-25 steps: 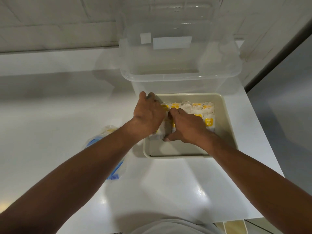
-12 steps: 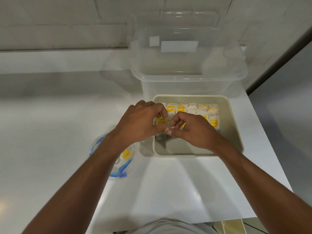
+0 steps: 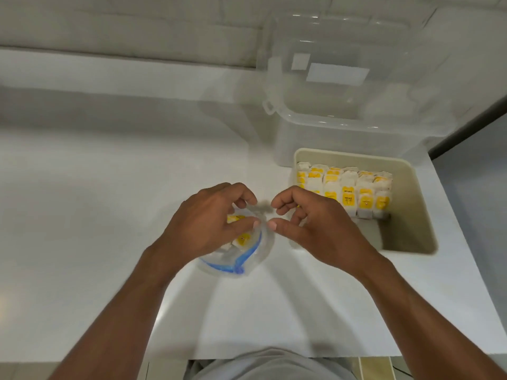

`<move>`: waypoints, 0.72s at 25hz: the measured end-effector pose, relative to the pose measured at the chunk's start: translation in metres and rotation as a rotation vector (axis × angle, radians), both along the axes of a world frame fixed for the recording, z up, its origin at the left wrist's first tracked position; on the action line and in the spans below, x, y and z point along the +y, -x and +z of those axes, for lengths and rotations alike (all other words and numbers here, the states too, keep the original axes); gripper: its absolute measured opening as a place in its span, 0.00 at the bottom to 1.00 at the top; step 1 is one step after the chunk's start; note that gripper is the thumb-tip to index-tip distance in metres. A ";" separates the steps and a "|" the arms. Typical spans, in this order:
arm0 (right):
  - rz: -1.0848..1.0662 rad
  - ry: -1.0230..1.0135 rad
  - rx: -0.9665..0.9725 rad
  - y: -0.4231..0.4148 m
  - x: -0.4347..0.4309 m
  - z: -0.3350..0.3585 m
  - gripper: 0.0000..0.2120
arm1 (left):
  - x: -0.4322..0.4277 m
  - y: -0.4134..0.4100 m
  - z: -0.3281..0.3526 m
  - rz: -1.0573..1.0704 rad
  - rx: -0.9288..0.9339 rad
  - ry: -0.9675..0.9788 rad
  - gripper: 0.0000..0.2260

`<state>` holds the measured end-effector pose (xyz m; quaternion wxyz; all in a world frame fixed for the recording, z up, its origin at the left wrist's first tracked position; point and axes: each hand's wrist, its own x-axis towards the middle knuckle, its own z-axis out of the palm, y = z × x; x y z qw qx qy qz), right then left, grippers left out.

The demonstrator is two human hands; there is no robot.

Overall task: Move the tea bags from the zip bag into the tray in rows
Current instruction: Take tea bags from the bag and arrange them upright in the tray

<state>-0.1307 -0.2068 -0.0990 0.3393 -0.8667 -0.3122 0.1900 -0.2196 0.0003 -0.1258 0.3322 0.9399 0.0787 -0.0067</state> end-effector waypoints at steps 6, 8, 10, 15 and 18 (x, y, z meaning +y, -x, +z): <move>0.054 0.113 -0.083 0.023 0.037 -0.018 0.10 | 0.024 0.029 -0.007 0.049 0.078 -0.050 0.10; 0.062 0.146 -0.110 0.028 0.044 -0.027 0.08 | 0.025 0.032 -0.012 0.044 0.108 -0.178 0.09; 0.055 0.189 -0.126 0.033 0.050 -0.039 0.06 | 0.023 0.034 -0.020 0.036 0.137 -0.289 0.10; 0.061 0.327 -0.343 0.043 0.058 -0.072 0.14 | 0.018 0.036 -0.045 0.082 0.101 -0.466 0.13; 0.048 0.335 -0.408 0.048 0.067 -0.085 0.15 | 0.017 0.030 -0.057 0.115 0.027 -0.513 0.12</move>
